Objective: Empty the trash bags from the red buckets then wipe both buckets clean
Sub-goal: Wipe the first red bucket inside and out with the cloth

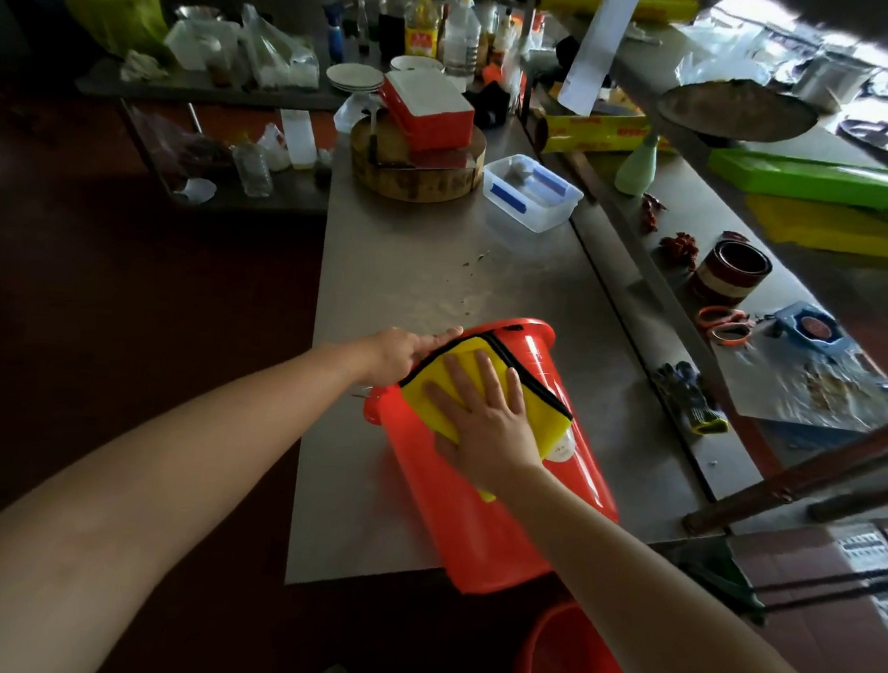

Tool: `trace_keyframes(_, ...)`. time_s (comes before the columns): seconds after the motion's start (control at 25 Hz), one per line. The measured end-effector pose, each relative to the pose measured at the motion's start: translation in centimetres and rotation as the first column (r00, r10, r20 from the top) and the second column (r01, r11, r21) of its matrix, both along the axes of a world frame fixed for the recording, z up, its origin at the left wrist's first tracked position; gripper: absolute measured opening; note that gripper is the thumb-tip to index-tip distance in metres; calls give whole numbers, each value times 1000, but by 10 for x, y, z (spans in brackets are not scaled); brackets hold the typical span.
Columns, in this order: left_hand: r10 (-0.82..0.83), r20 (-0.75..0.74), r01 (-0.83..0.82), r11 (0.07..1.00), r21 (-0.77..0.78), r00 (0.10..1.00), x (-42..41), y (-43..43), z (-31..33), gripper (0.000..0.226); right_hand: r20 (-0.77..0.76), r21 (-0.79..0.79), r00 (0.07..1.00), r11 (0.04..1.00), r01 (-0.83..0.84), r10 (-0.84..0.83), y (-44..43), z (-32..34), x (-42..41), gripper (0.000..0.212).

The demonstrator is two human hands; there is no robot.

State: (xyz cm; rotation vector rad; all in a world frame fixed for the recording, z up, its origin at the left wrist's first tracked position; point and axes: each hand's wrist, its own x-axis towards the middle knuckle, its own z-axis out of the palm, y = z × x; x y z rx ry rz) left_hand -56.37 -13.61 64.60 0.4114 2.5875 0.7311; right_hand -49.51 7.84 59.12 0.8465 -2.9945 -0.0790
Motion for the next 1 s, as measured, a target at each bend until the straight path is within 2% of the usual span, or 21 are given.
trace_keyframes(0.12,-4,93,-1,998,56,996,0,-4,4,96,-15,-5,999,999,32,-33,-8,-2,-3,69)
trace_keyframes(0.2,13,103,-21,997,73,995,4,-5,4,91,-44,-30,999,999,24,-25,-4,-5,5,69)
trace_keyframes(0.36,15,35,-16,1000,14,999,7,-1,2,69,-82,-51,996,999,11,-16,21,-19,41,72)
trace_keyframes(0.56,21,29,-21,1000,12,999,11,-6,-1,66,-122,-79,993,997,-8,-2,68,-43,101,74)
trace_keyframes(0.68,-22,-32,21,999,-32,999,10,-6,-4,62,-110,-87,994,996,-2,-8,84,-46,118,76)
trace_keyframes(0.84,-22,-31,21,999,-34,999,14,-10,-8,66,-61,-77,998,997,16,-21,68,-34,100,75)
trace_keyframes(1.0,23,-42,-22,999,25,999,19,-13,-13,65,4,-104,995,990,96,-96,30,-13,45,73)
